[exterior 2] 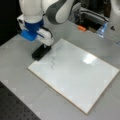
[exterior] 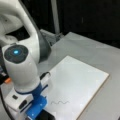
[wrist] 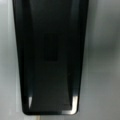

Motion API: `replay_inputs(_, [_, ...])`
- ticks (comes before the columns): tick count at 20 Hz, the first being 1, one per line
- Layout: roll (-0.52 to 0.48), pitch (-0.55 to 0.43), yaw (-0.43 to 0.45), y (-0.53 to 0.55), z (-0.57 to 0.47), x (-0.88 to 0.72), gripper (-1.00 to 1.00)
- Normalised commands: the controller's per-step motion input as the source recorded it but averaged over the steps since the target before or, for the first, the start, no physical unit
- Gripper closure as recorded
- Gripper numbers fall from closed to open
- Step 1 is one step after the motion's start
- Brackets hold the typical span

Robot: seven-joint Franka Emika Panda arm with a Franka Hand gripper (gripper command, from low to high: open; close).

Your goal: Erasing curve lines

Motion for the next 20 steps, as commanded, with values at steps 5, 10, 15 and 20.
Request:
replay_inputs(5, [0.093, -0.053, 0.060, -0.09, -0.11, 0.11, -1.00])
replay_inputs(10, [0.112, -0.061, 0.036, -0.09, -0.10, 0.10, -1.00])
replay_inputs(15, [0.128, -0.066, 0.025, -0.11, -0.12, 0.09, -1.00])
replay_inputs(20, [0.155, -0.061, 0.026, -0.13, -0.08, 0.08, -1.00])
